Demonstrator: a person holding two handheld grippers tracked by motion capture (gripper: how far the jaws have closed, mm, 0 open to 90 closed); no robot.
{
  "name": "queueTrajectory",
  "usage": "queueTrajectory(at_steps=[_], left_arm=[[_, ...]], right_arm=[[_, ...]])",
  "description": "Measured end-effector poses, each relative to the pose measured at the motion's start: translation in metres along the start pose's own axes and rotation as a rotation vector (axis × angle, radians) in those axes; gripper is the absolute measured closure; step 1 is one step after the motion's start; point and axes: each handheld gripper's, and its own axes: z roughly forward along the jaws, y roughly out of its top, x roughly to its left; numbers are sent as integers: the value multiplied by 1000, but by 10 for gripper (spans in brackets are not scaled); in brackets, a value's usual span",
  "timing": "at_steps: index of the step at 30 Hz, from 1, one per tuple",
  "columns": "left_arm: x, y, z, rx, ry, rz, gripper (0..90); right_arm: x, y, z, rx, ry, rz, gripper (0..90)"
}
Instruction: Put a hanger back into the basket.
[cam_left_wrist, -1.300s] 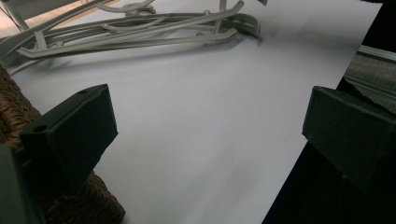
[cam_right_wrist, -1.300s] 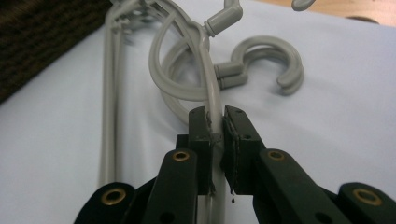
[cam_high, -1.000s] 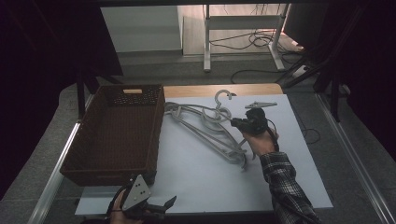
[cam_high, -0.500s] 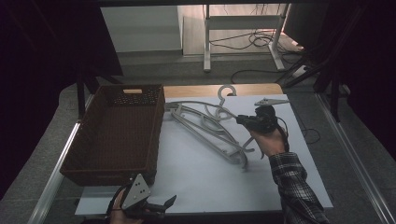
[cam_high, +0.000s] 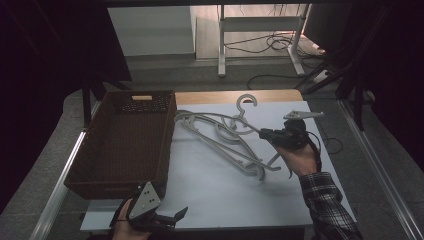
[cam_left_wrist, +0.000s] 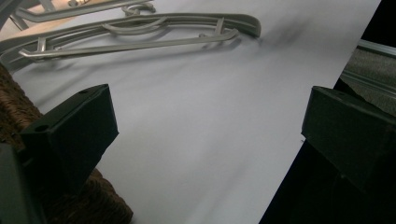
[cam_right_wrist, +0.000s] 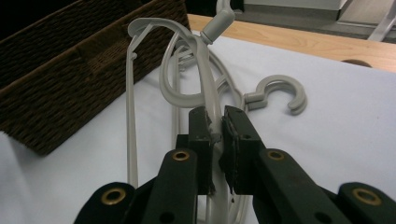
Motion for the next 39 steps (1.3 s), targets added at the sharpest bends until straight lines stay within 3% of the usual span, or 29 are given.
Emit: queueTrajectory(at_steps=[5,7,12,22,28,34,35,39], left_arm=[[9,7,-3,36,-7,-22,34],[18,12,-6,16,-50,-63,33],[31,22,-8,29,-74,-73,44],[50,58,5,65,-136,-13,135],[62,80,18,104,-176,21,146],[68,92,30,128,-227,56,155],[70,97,36,142,-245,78,164],[71,104,46,159,-265,108,186]], right_arm=[[4,-7,-8,4,18,-8,818],[8,-13,-15,7,36,-15,818],[16,-23,-31,5,64,-40,817],[28,-38,-61,-6,115,-71,817],[33,-44,-74,1,146,-82,817],[37,-46,-82,3,172,-87,817],[39,-47,-84,6,181,-92,817],[43,-47,-86,10,188,-103,817]])
